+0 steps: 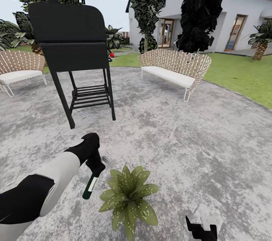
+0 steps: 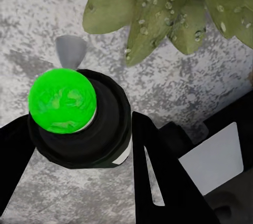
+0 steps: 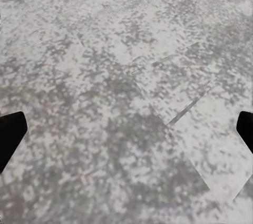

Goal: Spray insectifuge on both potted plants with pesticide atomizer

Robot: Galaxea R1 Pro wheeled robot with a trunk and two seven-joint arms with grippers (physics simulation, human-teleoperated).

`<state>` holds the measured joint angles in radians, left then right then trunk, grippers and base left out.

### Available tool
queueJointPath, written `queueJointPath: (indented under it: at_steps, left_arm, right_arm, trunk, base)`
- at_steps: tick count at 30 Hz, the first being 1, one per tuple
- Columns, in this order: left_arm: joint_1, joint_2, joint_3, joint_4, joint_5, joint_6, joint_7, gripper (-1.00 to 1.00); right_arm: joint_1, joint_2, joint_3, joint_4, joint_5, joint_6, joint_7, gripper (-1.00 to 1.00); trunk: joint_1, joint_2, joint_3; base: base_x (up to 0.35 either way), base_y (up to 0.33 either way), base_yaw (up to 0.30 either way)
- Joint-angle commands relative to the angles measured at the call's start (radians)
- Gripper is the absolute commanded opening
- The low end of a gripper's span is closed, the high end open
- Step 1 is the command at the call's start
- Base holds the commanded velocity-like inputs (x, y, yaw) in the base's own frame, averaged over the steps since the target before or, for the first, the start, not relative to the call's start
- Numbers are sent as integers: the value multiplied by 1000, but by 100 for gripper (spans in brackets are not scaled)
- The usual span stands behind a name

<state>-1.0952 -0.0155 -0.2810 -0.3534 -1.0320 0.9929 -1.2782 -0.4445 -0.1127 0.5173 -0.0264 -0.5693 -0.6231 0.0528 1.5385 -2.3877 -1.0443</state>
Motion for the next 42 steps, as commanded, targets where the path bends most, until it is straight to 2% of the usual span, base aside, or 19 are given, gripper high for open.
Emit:
queueJointPath:
  at_steps: [1,4,6,8,11,16,20,23,25,27,36,42]
  left_arm:
    - [2,0,-2,-1,-10,8,-10,-100]
    - [5,-1,-19,-1,-9,8,-11,-100]
    - [9,-1,-86,-1,-6,9,-12,-100]
    - [12,0,-115,-1,-3,8,-13,-100]
    - [13,5,-126,1,1,6,-14,-100]
    - [17,15,-128,3,6,4,-49,-100]
    - [67,46,-124,2,4,2,-67,-100]
    - [82,68,-112,-11,11,2,-70,-100]
    - [82,70,-87,-16,19,3,-70,-100]
    - [80,66,-78,-17,21,3,-70,-100]
    - [72,58,-75,-18,21,3,-68,-100]
    - [71,56,-76,-18,16,3,-67,-100]
  right_arm:
    - [0,0,6,0,-10,-3,6,100]
    - [0,1,6,0,-9,-3,6,100]
    - [0,1,6,0,-9,-3,6,100]
    - [0,1,6,0,-9,-3,6,100]
    - [-1,1,6,0,-9,-3,6,100]
    - [-1,1,6,0,-9,-3,6,100]
    - [0,2,6,0,-9,-3,6,100]
    - [0,2,6,1,-9,-3,6,100]
    - [0,2,6,0,-9,-3,6,100]
    - [0,2,6,0,-9,-3,6,100]
    - [0,2,6,0,-9,-3,6,100]
    - [0,2,6,0,-9,-3,6,100]
  trunk:
    - [0,0,-1]
    - [0,0,-1]
    - [0,0,-1]
    - [0,0,-1]
    - [0,0,-1]
    - [0,0,-1]
    - [0,0,-1]
    - [0,0,-1]
    - [0,0,-1]
    - [0,0,-1]
    - [0,0,-1]
    - [0,0,-1]
  base:
    - [89,28,-1]
    - [35,11,0]
    - [6,2,0]
    - [2,1,0]
    - [0,0,0]
    - [0,0,0]
    - [0,0,0]
    - [0,0,0]
    - [0,0,0]
    - [-50,0,0]
    - [-258,-68,0]
    - [-54,-32,0]
